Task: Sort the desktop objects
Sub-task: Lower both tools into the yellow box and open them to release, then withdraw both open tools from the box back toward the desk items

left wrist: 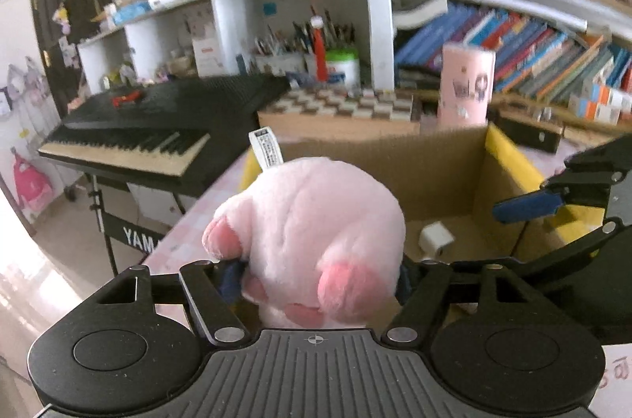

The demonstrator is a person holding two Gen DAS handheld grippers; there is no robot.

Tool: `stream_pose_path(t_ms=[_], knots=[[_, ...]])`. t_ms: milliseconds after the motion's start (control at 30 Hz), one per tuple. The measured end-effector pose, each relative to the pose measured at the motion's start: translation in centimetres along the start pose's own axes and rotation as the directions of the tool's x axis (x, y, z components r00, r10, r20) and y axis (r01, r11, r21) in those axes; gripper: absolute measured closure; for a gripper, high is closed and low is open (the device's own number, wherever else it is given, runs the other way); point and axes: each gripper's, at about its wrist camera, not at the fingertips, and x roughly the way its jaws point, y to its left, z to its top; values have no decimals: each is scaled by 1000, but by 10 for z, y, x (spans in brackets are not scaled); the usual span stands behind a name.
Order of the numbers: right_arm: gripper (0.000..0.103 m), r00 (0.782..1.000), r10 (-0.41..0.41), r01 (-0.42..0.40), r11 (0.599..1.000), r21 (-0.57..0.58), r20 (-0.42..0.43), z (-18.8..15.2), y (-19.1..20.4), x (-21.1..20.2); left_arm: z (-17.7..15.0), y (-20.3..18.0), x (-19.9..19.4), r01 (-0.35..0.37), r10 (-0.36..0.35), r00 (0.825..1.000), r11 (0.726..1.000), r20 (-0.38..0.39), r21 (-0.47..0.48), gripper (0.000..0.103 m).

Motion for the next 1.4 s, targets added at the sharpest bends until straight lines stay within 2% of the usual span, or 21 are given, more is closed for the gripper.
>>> stream_pose_path(t_ms=[133,233,433,700,933,1133,1400], knots=[[47,996,-44,40,998,51,73,1,3,-24,3,7,-25,0,2,998,999,65,-35,27],[46,985,-96,80,991,109,142,2,5,-43,3,9,-47,-5,10,990,999,140,-33,16],[44,951,-195,143,966,218,239,1,7,-80,2,12,-84,19,-10,975,999,221,-38,15],[39,904,-325,223,912,344,276,-23,18,-126,-8,23,-122,37,-9,957,995,289,-92,9],[35,870,-417,285,861,421,262,-47,37,-153,-31,34,-145,39,0,961,990,276,-136,8],[34,867,-432,298,849,437,249,-72,66,-172,-58,50,-170,27,23,964,982,266,-184,8],[34,884,-423,310,848,429,198,-111,107,-187,-90,51,-197,50,-7,973,982,231,-182,8]])
